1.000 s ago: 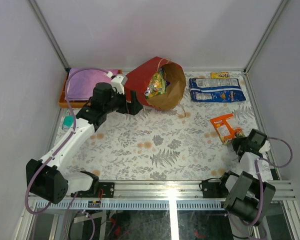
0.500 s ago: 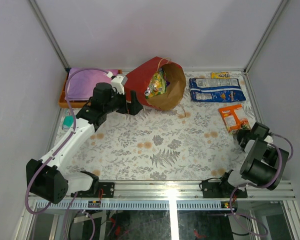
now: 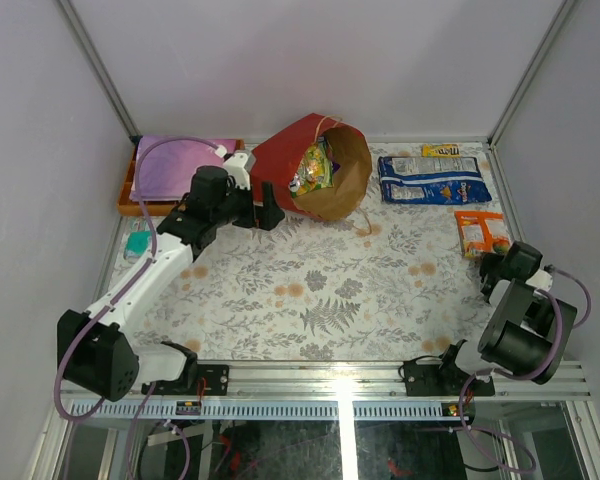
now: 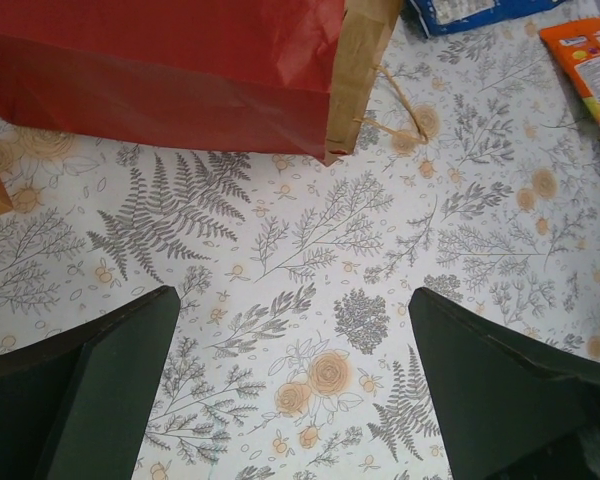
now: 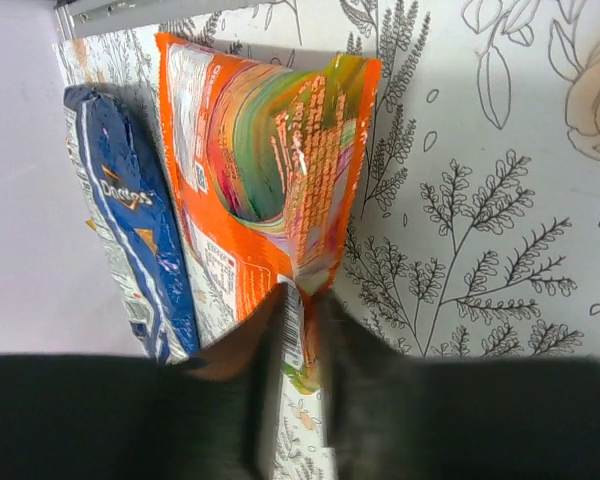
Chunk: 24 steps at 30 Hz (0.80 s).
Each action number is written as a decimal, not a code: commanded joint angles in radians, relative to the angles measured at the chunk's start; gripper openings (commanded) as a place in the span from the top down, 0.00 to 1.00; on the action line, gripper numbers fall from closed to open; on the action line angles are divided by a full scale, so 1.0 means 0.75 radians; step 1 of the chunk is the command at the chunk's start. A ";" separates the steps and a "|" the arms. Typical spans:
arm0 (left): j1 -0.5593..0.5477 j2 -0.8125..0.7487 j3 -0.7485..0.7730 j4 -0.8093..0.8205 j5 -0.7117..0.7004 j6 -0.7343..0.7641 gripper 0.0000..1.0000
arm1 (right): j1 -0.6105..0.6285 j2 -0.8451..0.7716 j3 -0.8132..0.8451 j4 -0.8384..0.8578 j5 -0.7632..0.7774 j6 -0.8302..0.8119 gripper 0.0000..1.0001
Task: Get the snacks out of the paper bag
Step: Place the snack at the center of the board.
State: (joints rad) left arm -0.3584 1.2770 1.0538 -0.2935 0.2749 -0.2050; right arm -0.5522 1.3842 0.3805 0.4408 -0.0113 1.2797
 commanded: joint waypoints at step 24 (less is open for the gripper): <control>0.015 -0.244 -0.039 0.282 -0.269 -0.207 0.00 | 0.735 -0.436 0.626 -0.616 0.459 -0.485 0.01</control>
State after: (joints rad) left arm -0.3523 1.1004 0.9794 -0.1745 0.0303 -0.3744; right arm -0.1055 1.0351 0.7383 0.0093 0.1780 1.0344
